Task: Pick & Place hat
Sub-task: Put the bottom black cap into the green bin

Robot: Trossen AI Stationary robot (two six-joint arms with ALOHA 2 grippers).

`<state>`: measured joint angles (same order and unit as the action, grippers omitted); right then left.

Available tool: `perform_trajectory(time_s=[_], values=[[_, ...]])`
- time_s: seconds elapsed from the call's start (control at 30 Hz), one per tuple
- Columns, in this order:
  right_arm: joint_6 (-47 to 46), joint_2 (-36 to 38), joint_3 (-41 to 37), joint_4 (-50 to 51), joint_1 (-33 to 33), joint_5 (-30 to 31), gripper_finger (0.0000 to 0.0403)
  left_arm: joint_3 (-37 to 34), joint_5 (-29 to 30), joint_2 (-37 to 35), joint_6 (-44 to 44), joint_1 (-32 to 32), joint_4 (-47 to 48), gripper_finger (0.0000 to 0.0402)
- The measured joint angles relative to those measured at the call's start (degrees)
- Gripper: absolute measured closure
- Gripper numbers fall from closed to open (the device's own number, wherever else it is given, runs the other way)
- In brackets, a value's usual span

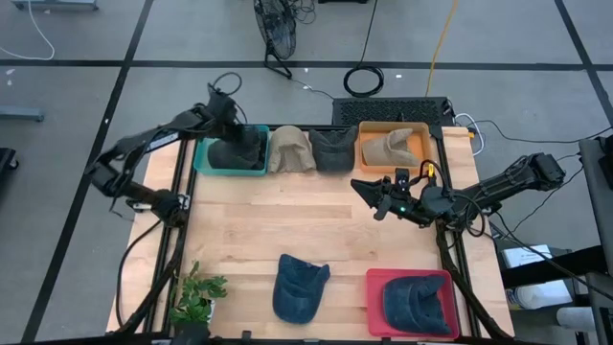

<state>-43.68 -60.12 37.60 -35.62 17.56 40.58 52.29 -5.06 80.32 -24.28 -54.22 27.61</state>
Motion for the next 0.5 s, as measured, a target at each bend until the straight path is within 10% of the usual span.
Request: perform_trajectory(time_s=[0.5], values=[[-0.24, 0.00, 0.00, 0.20, 0.00, 0.07, 0.0348, -0.07, 1.69, 4.46, -2.58, -1.68, 3.54, 0.0309]])
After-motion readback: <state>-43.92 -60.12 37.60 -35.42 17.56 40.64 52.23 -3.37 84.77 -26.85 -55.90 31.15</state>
